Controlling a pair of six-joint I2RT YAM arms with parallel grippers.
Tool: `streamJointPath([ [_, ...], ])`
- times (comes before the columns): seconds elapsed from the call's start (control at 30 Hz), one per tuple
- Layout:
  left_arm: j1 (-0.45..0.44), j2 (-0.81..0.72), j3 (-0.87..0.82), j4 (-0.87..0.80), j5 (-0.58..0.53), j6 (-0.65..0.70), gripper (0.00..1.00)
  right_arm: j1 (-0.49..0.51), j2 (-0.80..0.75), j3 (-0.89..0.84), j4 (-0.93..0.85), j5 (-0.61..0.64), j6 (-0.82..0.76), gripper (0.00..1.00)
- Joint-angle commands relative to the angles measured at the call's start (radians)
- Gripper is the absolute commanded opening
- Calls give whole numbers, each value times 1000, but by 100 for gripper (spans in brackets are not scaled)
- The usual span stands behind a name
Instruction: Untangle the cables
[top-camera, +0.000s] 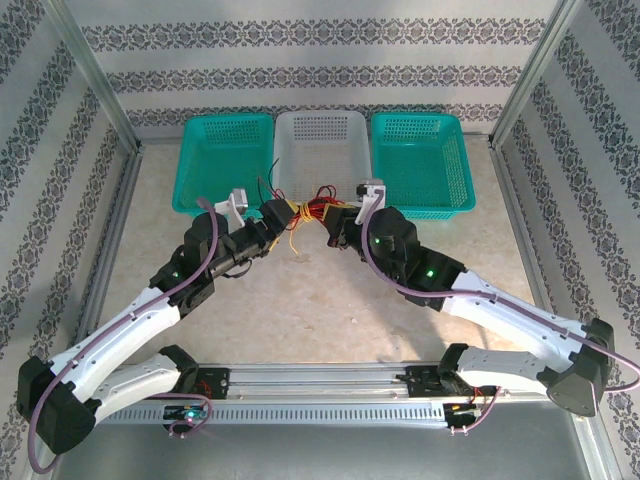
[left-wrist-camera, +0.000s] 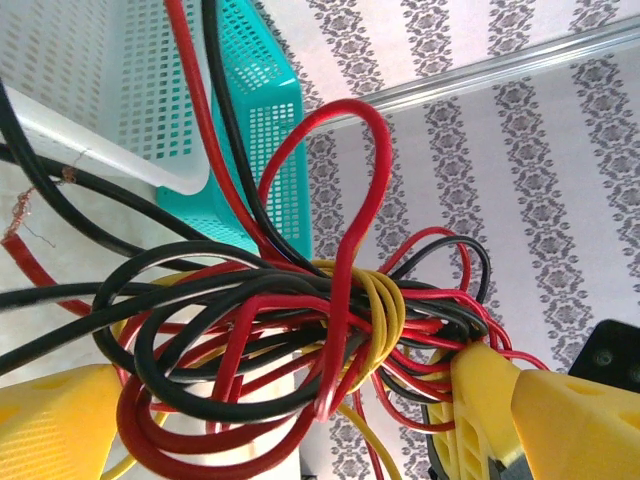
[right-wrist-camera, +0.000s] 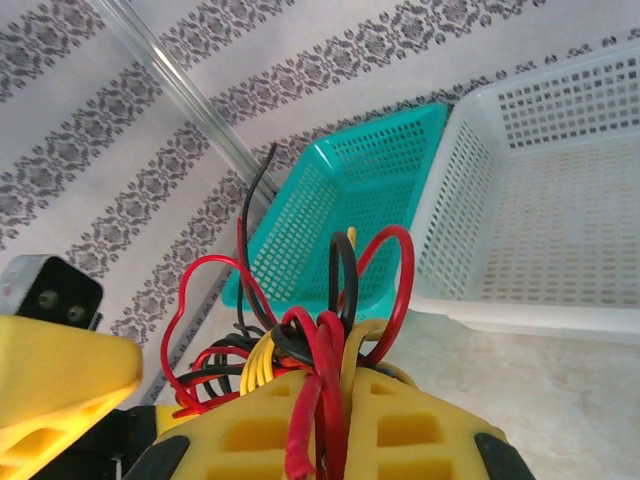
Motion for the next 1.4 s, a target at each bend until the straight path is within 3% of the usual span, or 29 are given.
streamJointPath([
  [0.0,-12,-6,-19,93,-20,-64,99,21,-48,-7,107,25,1,0],
  [0.27,-10,-18,-74,144,-62,-162,100,22,-75,-25,116,58,-1,0],
  [0.33,-10,-5,-73,181,-50,-169,93,22,-63,-18,117,43,-1,0],
  [0.5,-10,27,-40,222,-23,-173,89,28,-16,-10,134,6,17,0],
  [0.6,-10,34,-34,242,-21,-174,81,30,-11,-18,144,1,25,0],
  [0.67,-5,36,-33,239,-14,-172,63,29,-10,-18,143,-6,25,0],
  [0.83,7,38,-39,252,-3,-157,31,30,-13,-32,148,-27,37,0],
  [0.97,20,38,-12,237,28,-88,14,30,-22,-29,112,-38,36,0],
  [1.0,23,35,-1,225,32,-57,13,30,-32,-24,91,-37,27,2],
  [1.03,26,28,16,204,39,-3,10,29,-48,-13,54,-27,14,11],
  [1.13,30,1,86,88,59,240,0,-17,-110,56,-129,-35,-28,44],
  [1.23,31,-38,115,13,65,463,0,-135,-146,173,-354,-159,-86,76],
  [1.3,34,-58,117,3,102,581,0,-265,-126,273,-489,-355,-108,77],
  [1.37,36,-56,133,-20,166,680,0,-412,-74,350,-561,-660,-113,75],
])
